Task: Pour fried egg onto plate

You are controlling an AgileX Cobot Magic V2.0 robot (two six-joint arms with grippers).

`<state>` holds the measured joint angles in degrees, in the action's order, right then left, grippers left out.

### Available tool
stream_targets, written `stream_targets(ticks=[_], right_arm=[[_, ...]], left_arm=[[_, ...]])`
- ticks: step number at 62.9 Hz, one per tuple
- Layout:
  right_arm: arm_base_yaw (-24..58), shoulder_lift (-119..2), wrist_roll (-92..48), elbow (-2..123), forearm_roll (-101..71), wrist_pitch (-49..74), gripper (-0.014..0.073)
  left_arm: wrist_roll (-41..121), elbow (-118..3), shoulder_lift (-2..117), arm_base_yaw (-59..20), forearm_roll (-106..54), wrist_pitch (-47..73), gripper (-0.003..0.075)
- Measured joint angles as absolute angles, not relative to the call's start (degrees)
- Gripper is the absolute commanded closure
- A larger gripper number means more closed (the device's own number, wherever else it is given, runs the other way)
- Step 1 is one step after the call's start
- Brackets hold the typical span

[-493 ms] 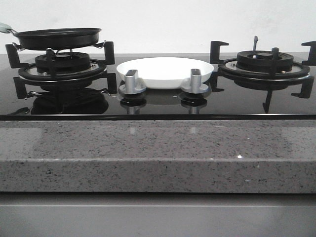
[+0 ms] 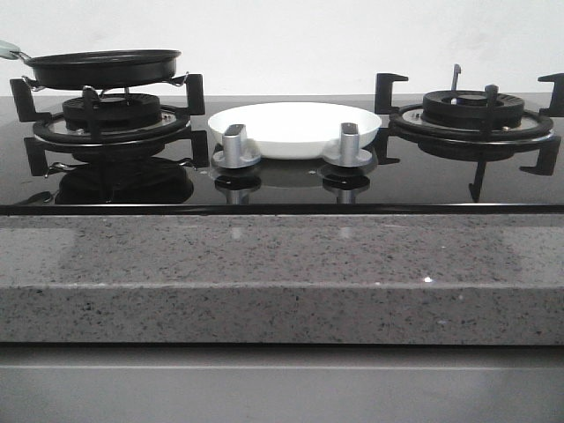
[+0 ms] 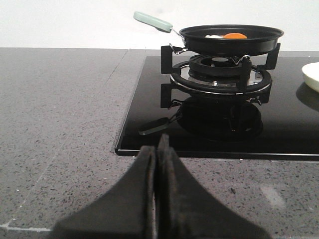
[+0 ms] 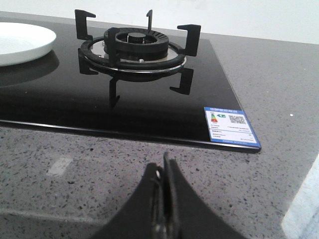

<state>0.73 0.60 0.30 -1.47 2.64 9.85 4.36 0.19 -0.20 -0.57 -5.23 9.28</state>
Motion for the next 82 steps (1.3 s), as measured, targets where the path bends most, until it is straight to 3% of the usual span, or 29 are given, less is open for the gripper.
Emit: stream_targets(ticks=[52,82], right_arm=[[0.7,0.6,0.3,-1.5,2.6,9.9,0.0664],[0.7,0.6,0.3,0.4,2.5,6.9,0.0664]], left_arm=[[4.4,0.2,-0.2,-0.6,-5.2,9.3,0.0741],[4.4,-1.4,-0.2,-0.6,-5.7,3.3,0.0741]])
